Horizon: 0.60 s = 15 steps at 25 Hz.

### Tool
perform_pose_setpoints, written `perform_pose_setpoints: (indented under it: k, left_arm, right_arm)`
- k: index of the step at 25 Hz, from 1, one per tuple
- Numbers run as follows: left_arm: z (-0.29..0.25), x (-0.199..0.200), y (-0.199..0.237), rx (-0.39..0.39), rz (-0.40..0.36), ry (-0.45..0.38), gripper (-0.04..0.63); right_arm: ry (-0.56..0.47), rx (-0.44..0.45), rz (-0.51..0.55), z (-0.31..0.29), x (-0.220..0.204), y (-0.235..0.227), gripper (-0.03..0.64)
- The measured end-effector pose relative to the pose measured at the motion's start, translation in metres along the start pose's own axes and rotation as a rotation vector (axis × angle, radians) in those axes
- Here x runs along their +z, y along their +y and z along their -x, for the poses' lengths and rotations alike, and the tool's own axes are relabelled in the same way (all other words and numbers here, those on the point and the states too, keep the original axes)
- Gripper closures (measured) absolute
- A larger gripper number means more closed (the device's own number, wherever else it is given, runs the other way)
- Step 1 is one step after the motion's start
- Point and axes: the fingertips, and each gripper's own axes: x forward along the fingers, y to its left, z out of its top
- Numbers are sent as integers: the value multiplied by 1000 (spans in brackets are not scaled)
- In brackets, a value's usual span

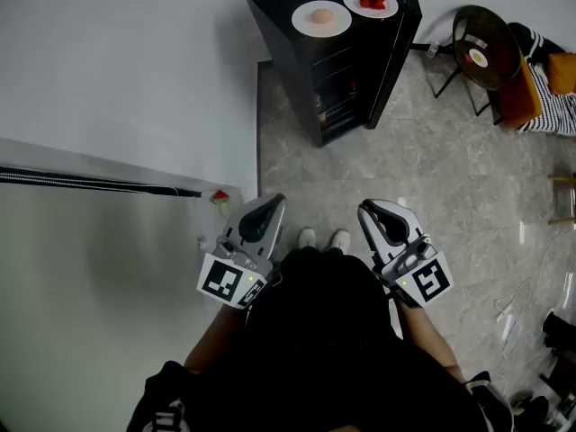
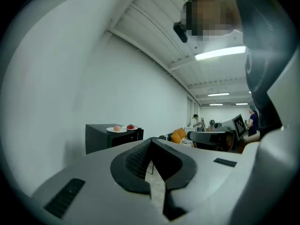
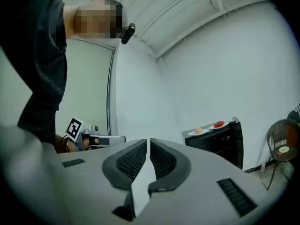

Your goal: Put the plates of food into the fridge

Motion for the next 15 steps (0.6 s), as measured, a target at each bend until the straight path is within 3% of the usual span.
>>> perform_pose_setpoints:
  k: [3, 15]
  left_arm:
    - [3, -5, 5, 39, 41, 4, 572]
    - [12, -21, 1, 143, 73, 27, 572]
  right_arm:
    - [-3, 5, -9, 2, -1, 0, 578]
    - [9, 57, -51, 28, -10, -14, 578]
